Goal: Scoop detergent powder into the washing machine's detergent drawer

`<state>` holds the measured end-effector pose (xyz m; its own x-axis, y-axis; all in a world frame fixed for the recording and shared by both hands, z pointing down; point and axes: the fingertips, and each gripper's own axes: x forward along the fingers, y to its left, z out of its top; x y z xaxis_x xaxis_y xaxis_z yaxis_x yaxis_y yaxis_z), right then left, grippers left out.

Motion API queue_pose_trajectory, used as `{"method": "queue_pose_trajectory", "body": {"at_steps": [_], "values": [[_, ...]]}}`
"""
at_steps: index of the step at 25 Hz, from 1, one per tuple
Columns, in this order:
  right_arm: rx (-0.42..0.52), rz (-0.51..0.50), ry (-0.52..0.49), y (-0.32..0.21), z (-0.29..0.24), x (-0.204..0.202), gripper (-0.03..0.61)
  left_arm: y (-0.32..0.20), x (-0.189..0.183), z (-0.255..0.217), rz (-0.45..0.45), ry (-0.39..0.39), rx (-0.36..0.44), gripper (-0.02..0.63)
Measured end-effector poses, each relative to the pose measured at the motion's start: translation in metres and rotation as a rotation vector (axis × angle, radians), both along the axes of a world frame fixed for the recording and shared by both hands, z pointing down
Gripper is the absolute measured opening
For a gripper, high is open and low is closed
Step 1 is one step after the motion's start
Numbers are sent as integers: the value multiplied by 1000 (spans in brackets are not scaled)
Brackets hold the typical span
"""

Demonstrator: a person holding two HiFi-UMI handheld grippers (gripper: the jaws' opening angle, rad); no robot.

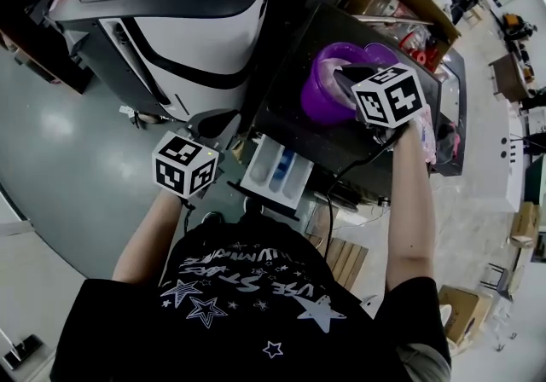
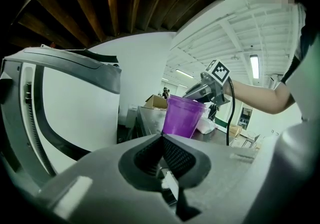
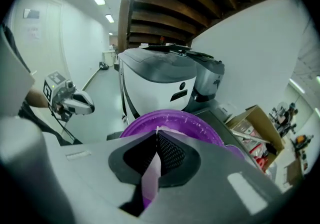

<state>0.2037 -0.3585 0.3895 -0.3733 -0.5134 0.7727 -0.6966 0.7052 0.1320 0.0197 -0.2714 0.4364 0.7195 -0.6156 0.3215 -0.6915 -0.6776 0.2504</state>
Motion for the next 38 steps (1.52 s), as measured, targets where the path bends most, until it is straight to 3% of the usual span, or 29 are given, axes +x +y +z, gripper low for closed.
{"method": "queue_pose_trajectory", "body": {"at_steps": [8, 20, 28, 38], "values": [[-161, 177, -294, -10, -14, 5, 32, 1, 3, 0, 20, -6, -3, 0], [-187, 265, -428, -8, -28, 17, 32, 2, -4, 1, 24, -11, 1, 0], [-147, 353, -607, 10, -44, 32, 32, 6, 3, 3, 65, -4, 3, 0], [1, 458, -831, 43, -65, 40, 32, 22, 10, 4, 141, -8, -3, 0]]}}
